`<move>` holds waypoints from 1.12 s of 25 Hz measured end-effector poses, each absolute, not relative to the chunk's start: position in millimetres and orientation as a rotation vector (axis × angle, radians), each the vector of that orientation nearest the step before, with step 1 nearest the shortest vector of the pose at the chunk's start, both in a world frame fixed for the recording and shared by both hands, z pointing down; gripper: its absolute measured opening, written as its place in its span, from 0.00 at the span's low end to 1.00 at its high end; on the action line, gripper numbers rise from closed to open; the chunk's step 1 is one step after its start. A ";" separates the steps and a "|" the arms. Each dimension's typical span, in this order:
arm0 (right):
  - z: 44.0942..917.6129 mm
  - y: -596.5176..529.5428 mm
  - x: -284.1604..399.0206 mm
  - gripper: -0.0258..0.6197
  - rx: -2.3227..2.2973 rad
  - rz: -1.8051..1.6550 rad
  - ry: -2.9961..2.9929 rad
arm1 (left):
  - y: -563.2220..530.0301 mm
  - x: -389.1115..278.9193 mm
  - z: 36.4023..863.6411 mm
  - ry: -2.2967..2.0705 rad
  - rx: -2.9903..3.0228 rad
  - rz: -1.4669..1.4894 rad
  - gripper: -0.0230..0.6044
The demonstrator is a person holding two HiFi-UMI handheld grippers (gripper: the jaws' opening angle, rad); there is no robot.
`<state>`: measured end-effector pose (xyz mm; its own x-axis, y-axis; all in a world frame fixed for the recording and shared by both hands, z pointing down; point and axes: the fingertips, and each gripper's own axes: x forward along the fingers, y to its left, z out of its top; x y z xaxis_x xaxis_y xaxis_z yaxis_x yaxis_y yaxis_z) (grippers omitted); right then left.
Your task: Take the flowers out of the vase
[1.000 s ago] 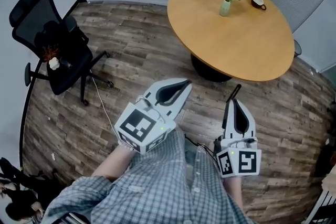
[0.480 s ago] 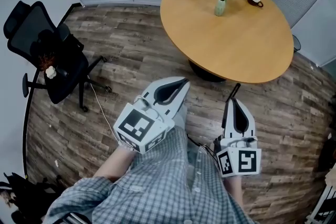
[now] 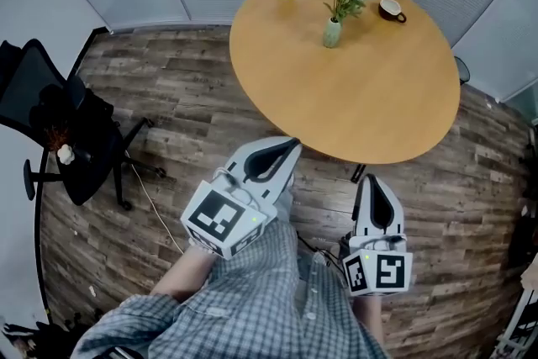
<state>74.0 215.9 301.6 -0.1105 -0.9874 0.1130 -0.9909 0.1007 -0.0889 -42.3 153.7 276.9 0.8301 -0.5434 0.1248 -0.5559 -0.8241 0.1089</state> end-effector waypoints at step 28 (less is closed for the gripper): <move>300.5 -12.7 109.2 0.06 2.136 0.278 -2.173 | -90.5 24.1 291.8 -0.676 2.876 0.170 0.05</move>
<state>109.2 -12.7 300.5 -0.0235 -0.9825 0.1850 -0.9974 0.0103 -0.0717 24.1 -90.5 291.8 0.8899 -0.4301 0.1521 -0.4509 -0.8799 0.1500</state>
